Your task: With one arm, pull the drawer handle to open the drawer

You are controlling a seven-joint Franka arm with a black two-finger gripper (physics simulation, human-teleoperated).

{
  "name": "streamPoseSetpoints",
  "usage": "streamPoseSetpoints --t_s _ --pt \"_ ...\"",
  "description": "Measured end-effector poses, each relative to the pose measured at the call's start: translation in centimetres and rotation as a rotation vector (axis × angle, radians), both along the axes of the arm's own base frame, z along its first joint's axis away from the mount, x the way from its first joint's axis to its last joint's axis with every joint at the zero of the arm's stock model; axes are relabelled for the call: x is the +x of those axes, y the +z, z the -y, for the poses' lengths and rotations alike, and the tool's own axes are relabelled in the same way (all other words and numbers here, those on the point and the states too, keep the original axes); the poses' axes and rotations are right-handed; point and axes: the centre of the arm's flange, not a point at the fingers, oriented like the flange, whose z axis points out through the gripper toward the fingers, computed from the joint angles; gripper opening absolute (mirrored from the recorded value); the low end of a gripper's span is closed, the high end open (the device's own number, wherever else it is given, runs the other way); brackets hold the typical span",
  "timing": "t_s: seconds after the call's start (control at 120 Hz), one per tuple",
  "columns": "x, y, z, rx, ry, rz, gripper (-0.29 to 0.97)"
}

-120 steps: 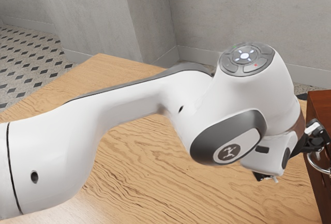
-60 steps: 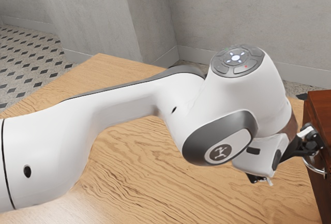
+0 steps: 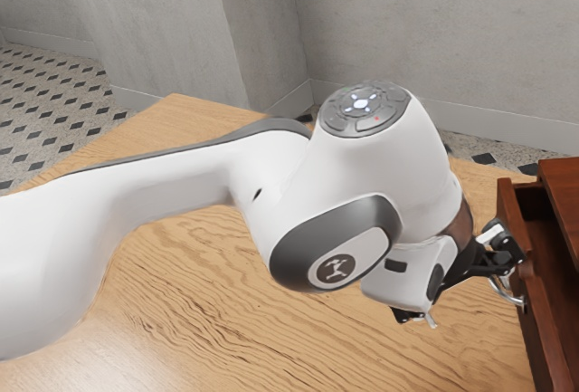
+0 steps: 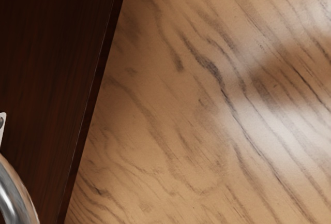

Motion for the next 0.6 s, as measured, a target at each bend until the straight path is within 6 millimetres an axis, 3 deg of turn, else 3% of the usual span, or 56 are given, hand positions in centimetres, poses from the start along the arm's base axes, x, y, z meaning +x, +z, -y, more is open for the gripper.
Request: streamPoseSetpoints --t_s 0.083,0.6 --pt "-0.8 0.3 -0.5 -0.002 -0.002 0.004 0.62" --pt "-2.5 0.3 -2.4 0.008 0.004 0.009 0.68"
